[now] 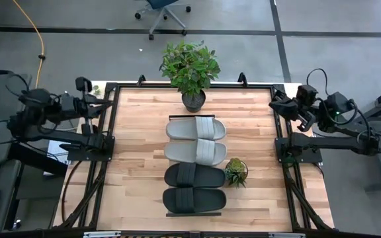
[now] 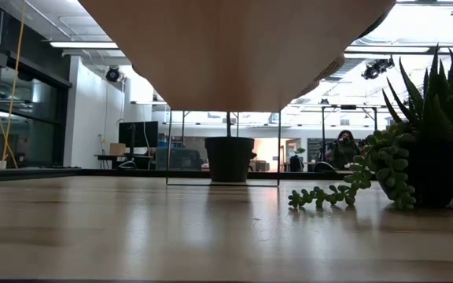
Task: Pick and place slides into the shelf
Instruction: Return to Home Position
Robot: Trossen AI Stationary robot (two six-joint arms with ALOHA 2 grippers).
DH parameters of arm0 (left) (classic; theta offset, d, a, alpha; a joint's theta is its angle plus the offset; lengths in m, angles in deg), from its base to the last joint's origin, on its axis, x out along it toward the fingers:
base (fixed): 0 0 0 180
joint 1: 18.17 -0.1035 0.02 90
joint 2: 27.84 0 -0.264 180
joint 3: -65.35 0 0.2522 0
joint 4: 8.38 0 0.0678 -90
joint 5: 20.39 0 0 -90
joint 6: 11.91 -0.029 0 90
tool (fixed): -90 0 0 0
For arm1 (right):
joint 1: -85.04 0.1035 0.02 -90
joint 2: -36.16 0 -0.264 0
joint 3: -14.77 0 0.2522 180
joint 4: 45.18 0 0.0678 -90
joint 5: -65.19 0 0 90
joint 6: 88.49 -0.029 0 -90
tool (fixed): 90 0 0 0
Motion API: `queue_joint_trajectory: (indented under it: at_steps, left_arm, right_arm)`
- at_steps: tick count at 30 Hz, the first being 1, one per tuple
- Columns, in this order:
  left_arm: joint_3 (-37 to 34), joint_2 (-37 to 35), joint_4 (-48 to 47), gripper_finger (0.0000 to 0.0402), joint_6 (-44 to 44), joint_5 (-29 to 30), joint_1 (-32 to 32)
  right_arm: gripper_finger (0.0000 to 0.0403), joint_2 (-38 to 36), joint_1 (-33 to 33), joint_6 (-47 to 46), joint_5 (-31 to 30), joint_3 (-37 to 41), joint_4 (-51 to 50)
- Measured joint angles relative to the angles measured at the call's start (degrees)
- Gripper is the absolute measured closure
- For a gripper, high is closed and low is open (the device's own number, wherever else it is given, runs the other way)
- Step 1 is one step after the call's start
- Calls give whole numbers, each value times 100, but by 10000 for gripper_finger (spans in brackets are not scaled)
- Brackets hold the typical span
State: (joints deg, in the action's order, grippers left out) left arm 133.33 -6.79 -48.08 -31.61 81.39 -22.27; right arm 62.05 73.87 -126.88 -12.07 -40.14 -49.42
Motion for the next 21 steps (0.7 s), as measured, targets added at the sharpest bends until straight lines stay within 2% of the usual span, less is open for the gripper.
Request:
queue_joint_trajectory:
  at_steps: [3,7,11,17,21]
  left_arm:
    - [-797,-459,773,399,2,-199,0]
    - [-1785,-1036,1661,393,3,-319,0]
    - [-2583,-1551,2221,400,76,-341,0]
    - [-3282,-2082,2367,401,262,-388,2]
    - [-3563,-2068,3120,400,205,-681,0]
  right_arm:
    - [402,31,160,-68,-212,2,-32]
    - [403,78,347,-215,-483,2,-57]
    - [403,79,520,-213,-778,2,-63]
    - [403,79,682,-211,-1094,2,-64]
    - [403,76,782,-211,-1309,2,-64]
